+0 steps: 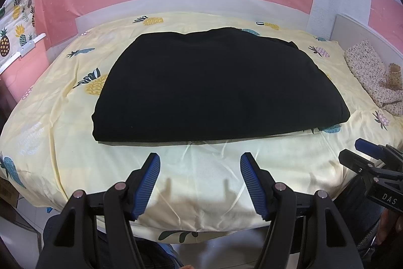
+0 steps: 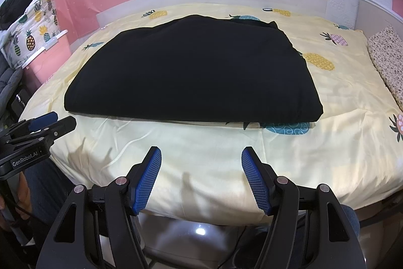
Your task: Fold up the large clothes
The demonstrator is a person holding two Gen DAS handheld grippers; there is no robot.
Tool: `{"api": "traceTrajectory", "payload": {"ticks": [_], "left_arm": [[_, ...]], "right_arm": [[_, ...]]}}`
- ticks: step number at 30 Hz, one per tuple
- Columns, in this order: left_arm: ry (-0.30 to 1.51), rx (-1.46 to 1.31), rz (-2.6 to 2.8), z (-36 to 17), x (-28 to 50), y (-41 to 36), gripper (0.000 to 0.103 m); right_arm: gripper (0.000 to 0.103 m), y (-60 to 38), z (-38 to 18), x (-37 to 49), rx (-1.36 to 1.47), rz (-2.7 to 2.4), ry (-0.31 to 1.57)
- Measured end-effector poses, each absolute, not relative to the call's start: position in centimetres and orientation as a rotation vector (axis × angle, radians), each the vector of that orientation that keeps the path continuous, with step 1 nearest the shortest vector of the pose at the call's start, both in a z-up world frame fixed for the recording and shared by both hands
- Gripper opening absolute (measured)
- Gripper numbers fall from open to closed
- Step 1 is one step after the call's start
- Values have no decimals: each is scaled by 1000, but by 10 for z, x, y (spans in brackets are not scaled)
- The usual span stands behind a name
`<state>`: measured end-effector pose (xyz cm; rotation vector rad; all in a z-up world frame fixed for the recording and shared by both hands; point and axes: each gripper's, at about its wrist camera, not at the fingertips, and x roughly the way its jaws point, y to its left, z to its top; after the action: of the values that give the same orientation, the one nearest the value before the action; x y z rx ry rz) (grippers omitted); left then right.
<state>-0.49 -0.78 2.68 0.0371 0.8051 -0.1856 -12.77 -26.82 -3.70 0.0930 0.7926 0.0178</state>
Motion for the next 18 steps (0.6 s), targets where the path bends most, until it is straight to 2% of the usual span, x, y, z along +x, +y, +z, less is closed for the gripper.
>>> {"api": "traceTrajectory", "payload": {"ticks": [18], "left_arm": [[807, 46, -173, 28, -6, -11, 68]], "right_arm": [[66, -268, -37, -127, 90, 15, 791]]}}
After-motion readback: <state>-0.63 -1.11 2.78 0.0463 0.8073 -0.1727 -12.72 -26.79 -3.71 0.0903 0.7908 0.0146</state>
